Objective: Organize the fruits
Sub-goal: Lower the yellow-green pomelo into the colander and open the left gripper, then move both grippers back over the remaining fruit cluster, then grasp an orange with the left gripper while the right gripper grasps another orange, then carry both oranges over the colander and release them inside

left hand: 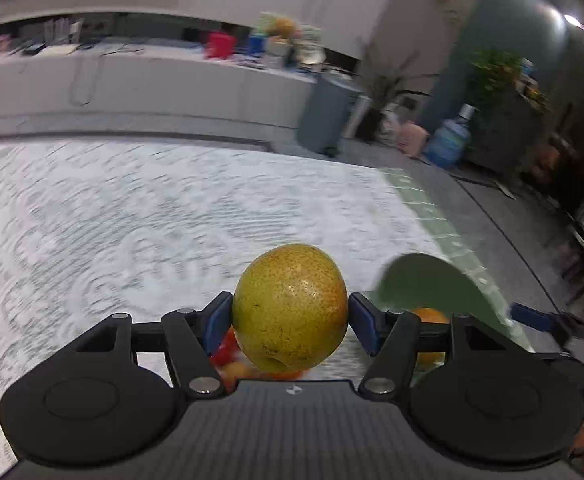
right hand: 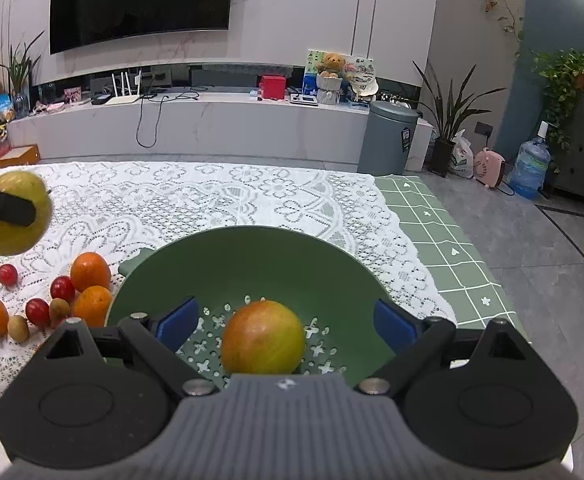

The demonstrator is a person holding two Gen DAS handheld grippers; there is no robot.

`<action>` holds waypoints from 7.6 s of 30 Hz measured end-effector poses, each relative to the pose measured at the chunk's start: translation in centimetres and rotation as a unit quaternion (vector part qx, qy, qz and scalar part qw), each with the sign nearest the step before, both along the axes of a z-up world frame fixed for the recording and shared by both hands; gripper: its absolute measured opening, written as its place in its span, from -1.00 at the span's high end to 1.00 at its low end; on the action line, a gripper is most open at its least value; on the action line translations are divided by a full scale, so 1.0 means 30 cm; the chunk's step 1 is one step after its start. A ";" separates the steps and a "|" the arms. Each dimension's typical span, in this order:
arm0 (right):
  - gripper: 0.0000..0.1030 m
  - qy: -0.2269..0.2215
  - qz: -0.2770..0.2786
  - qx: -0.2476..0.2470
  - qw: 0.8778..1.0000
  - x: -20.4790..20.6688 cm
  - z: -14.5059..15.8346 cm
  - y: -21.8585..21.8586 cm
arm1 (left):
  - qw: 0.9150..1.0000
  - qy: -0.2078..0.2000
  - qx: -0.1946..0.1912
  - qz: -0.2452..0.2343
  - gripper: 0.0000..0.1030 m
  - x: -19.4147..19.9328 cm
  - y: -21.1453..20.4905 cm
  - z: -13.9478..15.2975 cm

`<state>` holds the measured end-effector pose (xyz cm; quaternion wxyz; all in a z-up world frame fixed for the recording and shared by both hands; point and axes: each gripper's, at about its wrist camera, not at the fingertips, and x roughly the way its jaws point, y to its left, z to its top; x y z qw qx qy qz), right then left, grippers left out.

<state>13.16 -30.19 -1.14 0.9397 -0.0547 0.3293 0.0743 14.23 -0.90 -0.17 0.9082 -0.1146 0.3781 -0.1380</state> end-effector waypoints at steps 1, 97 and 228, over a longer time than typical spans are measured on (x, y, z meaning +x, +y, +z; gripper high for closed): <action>-0.77 0.001 0.003 -0.002 1.000 -0.003 -0.001 -0.002 | 1.000 0.000 -0.002 -0.011 -0.40 0.002 -0.024 0.007; -0.52 -0.003 0.124 0.082 0.989 -0.277 -0.032 0.375 | 0.991 -0.022 0.103 0.086 -0.50 -0.349 0.140 -0.097; 0.20 0.069 0.110 -0.130 0.983 0.060 -0.037 -0.066 | 0.956 0.010 0.223 -0.191 -0.03 -0.008 -0.545 -0.157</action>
